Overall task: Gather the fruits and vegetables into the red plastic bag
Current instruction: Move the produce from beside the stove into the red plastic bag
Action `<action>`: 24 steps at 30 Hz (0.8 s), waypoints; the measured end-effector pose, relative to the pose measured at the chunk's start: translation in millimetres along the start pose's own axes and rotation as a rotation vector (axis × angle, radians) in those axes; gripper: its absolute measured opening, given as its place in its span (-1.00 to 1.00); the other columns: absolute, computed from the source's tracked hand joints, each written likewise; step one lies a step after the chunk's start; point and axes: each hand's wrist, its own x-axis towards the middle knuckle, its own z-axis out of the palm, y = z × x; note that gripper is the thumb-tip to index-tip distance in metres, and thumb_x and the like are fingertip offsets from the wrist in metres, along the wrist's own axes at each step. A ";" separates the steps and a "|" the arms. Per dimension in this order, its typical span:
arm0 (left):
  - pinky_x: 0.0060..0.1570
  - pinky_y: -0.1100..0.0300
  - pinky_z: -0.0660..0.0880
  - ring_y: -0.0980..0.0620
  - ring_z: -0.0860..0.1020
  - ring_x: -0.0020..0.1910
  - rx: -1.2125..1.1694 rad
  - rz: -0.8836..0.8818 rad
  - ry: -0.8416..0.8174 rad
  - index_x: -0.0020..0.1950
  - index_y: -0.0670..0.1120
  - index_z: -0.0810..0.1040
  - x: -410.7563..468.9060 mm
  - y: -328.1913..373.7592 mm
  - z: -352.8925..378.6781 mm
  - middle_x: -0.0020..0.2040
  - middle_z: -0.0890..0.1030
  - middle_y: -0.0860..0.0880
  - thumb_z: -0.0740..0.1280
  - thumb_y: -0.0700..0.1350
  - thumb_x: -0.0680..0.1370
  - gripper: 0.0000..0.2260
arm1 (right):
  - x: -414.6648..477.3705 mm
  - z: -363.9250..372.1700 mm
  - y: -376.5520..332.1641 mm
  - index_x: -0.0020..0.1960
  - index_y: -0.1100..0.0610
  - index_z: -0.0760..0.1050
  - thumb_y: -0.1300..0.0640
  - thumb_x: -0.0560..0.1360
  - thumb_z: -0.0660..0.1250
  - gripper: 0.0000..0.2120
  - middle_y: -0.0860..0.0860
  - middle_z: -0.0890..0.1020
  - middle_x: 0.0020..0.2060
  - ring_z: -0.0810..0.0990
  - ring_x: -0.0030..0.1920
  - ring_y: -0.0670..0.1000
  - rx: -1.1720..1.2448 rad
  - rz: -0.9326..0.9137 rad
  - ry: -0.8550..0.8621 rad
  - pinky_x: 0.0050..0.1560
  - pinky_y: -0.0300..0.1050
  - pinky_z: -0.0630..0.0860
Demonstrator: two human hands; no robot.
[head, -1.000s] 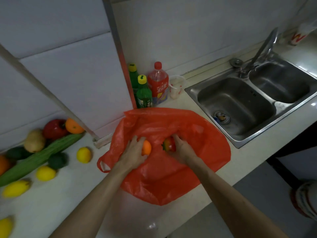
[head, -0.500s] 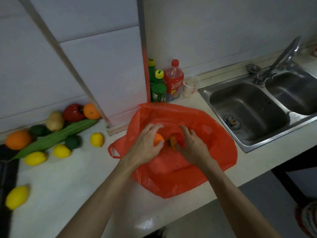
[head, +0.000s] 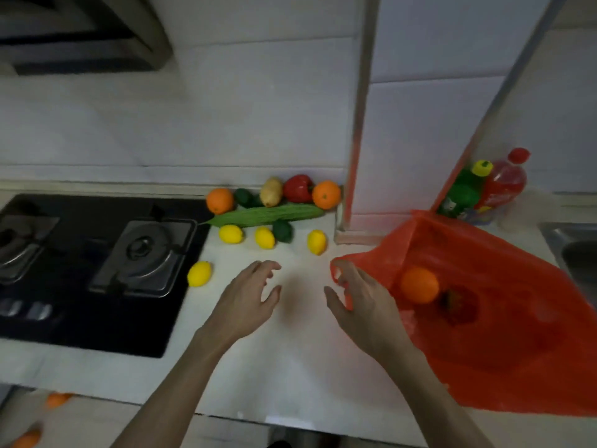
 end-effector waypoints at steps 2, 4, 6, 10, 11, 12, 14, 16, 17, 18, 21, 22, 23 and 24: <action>-0.09 0.10 0.50 0.15 0.46 -0.05 0.025 -0.074 0.030 0.26 0.01 0.44 -8.9 -27.3 -13.3 0.05 0.53 0.04 0.30 -0.05 0.53 -0.70 | 12.1 24.5 -15.0 0.28 -0.02 0.35 -0.07 0.50 0.27 -0.62 -0.04 0.59 -0.05 0.57 -0.09 0.02 0.004 -0.022 -0.064 -0.27 -0.07 0.51; -0.10 0.06 0.52 0.09 0.50 -0.03 0.045 -0.148 0.039 0.25 0.01 0.44 -13.7 -54.7 -24.4 0.03 0.53 0.04 0.31 -0.04 0.52 -0.70 | 26.2 48.5 -27.8 0.28 -0.04 0.34 -0.08 0.50 0.25 -0.63 -0.05 0.60 -0.04 0.57 -0.07 0.01 -0.002 -0.037 -0.118 -0.23 -0.07 0.51; -0.08 0.02 0.53 0.02 0.54 0.00 0.080 -0.207 0.025 0.24 0.00 0.44 -13.9 -83.5 -34.6 0.04 0.54 0.02 0.31 -0.03 0.52 -0.70 | 43.3 73.5 -39.0 0.30 -0.03 0.33 -0.08 0.51 0.25 -0.62 -0.03 0.60 -0.01 0.58 -0.03 0.02 -0.011 -0.037 -0.183 -0.16 -0.06 0.53; -0.07 -0.01 0.53 -0.12 0.55 0.07 0.167 -0.295 -0.038 0.25 0.01 0.43 -1.9 -140.2 -49.4 0.08 0.56 -0.07 0.29 -0.02 0.50 -0.67 | 84.6 117.6 -51.8 0.36 -0.04 0.28 -0.08 0.53 0.22 -0.58 0.01 0.58 0.06 0.57 0.02 0.08 -0.069 -0.002 -0.311 -0.07 -0.04 0.53; -0.07 -0.03 0.53 -0.15 0.55 0.08 0.177 -0.315 -0.055 0.26 0.02 0.42 3.9 -152.7 -52.3 0.08 0.55 -0.08 0.29 -0.01 0.50 -0.66 | 96.6 127.9 -52.0 0.39 -0.06 0.26 -0.08 0.54 0.20 -0.56 0.02 0.57 0.08 0.56 0.04 0.09 -0.109 -0.005 -0.335 -0.06 -0.03 0.53; -0.07 -0.04 0.53 -0.17 0.54 0.09 0.183 -0.334 -0.070 0.28 0.02 0.41 9.7 -163.8 -54.5 0.08 0.55 -0.09 0.28 -0.01 0.50 -0.65 | 108.3 137.2 -51.3 0.41 -0.06 0.23 -0.08 0.55 0.20 -0.55 0.04 0.56 0.09 0.56 0.06 0.10 -0.150 -0.013 -0.352 -0.06 -0.02 0.53; -0.02 -0.05 0.52 -0.18 0.51 0.14 0.195 -0.356 -0.093 0.34 0.04 0.37 22.4 -183.8 -55.6 0.14 0.52 -0.11 0.28 0.01 0.50 -0.60 | 132.7 158.0 -46.5 0.43 -0.04 0.23 -0.05 0.54 0.22 -0.52 0.11 0.54 0.09 0.55 0.07 0.16 -0.206 -0.019 -0.354 -0.07 -0.01 0.50; 0.01 -0.04 0.49 -0.18 0.49 0.18 0.219 -0.360 -0.128 0.40 0.05 0.31 34.4 -197.1 -51.9 0.19 0.47 -0.13 0.27 0.02 0.51 -0.54 | 155.7 178.6 -39.6 0.42 -0.01 0.26 -0.01 0.51 0.28 -0.49 0.17 0.48 0.12 0.53 0.08 0.23 -0.235 0.000 -0.339 -0.06 0.02 0.49; 0.02 -0.03 0.47 -0.19 0.48 0.18 0.233 -0.355 -0.159 0.42 0.05 0.28 39.2 -202.4 -48.4 0.21 0.44 -0.14 0.27 0.03 0.52 -0.52 | 165.4 187.8 -36.3 0.43 0.00 0.26 0.00 0.50 0.30 -0.47 0.19 0.44 0.16 0.50 0.11 0.24 -0.258 0.013 -0.342 -0.03 0.05 0.50; 0.04 -0.04 0.47 -0.20 0.47 0.19 0.241 -0.352 -0.191 0.43 0.06 0.26 42.9 -206.4 -44.6 0.22 0.42 -0.15 0.28 0.03 0.52 -0.51 | 173.7 194.9 -34.7 0.44 -0.01 0.25 0.01 0.49 0.32 -0.45 0.19 0.39 0.22 0.47 0.15 0.25 -0.286 0.025 -0.355 0.02 0.08 0.50; 0.07 -0.06 0.48 -0.22 0.46 0.19 0.239 -0.349 -0.273 0.40 0.07 0.27 47.1 -217.6 -33.2 0.23 0.37 -0.16 0.29 0.02 0.50 -0.52 | 190.5 210.8 -33.9 0.47 -0.04 0.18 0.03 0.49 0.32 -0.40 0.19 0.25 0.39 0.36 0.28 0.26 -0.368 0.054 -0.414 0.15 0.16 0.48; 0.07 -0.07 0.49 -0.22 0.47 0.17 0.231 -0.340 -0.290 0.40 0.08 0.28 46.6 -220.4 -29.7 0.21 0.37 -0.15 0.29 0.01 0.50 -0.53 | 194.0 214.2 -34.6 0.47 -0.04 0.17 0.04 0.49 0.32 -0.40 0.19 0.22 0.41 0.33 0.30 0.26 -0.399 0.051 -0.437 0.17 0.16 0.47; 0.06 -0.07 0.49 -0.22 0.47 0.15 0.217 -0.331 -0.300 0.40 0.08 0.28 45.8 -222.1 -26.8 0.20 0.37 -0.15 0.29 0.01 0.50 -0.53 | 197.0 217.7 -34.6 0.47 -0.03 0.17 0.04 0.49 0.33 -0.40 0.19 0.20 0.42 0.31 0.32 0.26 -0.432 0.043 -0.461 0.17 0.16 0.47; 0.04 -0.05 0.49 -0.21 0.48 0.14 0.201 -0.320 -0.304 0.40 0.09 0.27 45.3 -223.8 -24.0 0.19 0.37 -0.14 0.29 -0.01 0.50 -0.52 | 199.3 220.4 -34.3 0.46 -0.03 0.17 0.05 0.49 0.33 -0.41 0.18 0.19 0.42 0.29 0.33 0.26 -0.462 0.038 -0.479 0.17 0.14 0.48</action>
